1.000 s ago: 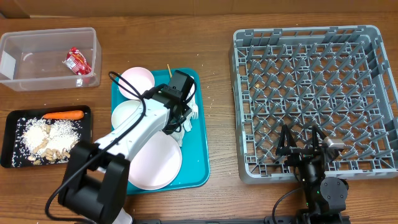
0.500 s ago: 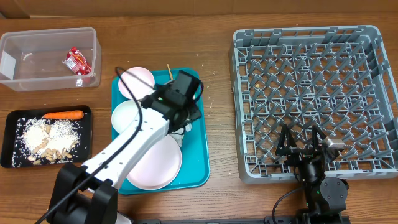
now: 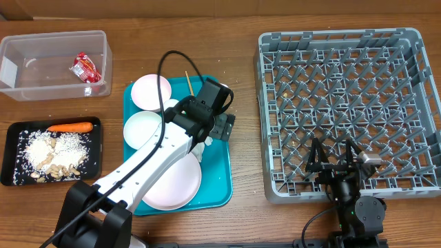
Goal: Sort waste into correct bins and load items into the dishwasher rack
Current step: 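Reach the left gripper to the white napkin on the teal tray and grasp it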
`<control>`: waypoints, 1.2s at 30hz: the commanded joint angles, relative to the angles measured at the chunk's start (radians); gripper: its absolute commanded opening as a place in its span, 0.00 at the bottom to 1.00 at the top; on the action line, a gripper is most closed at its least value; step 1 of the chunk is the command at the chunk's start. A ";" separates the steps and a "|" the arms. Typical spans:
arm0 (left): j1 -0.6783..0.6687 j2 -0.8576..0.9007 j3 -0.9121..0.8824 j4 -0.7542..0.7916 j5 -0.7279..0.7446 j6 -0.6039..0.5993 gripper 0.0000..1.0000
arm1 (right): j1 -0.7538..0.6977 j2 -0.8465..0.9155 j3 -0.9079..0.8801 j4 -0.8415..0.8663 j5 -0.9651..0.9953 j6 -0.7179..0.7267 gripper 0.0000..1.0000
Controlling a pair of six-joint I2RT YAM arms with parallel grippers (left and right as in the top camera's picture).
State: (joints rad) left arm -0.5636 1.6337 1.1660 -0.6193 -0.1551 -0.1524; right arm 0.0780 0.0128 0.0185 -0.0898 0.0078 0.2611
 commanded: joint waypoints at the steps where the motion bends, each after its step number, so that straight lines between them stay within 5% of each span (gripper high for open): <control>1: -0.007 0.002 0.016 0.002 0.010 0.417 1.00 | -0.006 -0.010 -0.010 0.007 0.013 -0.003 1.00; 6: -0.007 0.042 0.016 -0.020 -0.043 0.784 1.00 | -0.006 -0.010 -0.010 0.007 0.013 -0.003 1.00; 12: -0.007 0.106 0.015 -0.019 -0.146 0.969 1.00 | -0.006 -0.010 -0.010 0.007 0.013 -0.003 1.00; 21: -0.007 0.193 0.015 0.148 -0.232 1.075 1.00 | -0.006 -0.010 -0.010 0.007 0.013 -0.003 1.00; 36: -0.007 0.218 0.015 0.019 -0.142 1.088 0.98 | -0.006 -0.010 -0.010 0.007 0.013 -0.003 1.00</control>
State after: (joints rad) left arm -0.5636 1.8378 1.1656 -0.5991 -0.3313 0.9207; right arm 0.0780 0.0128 0.0185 -0.0898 0.0082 0.2607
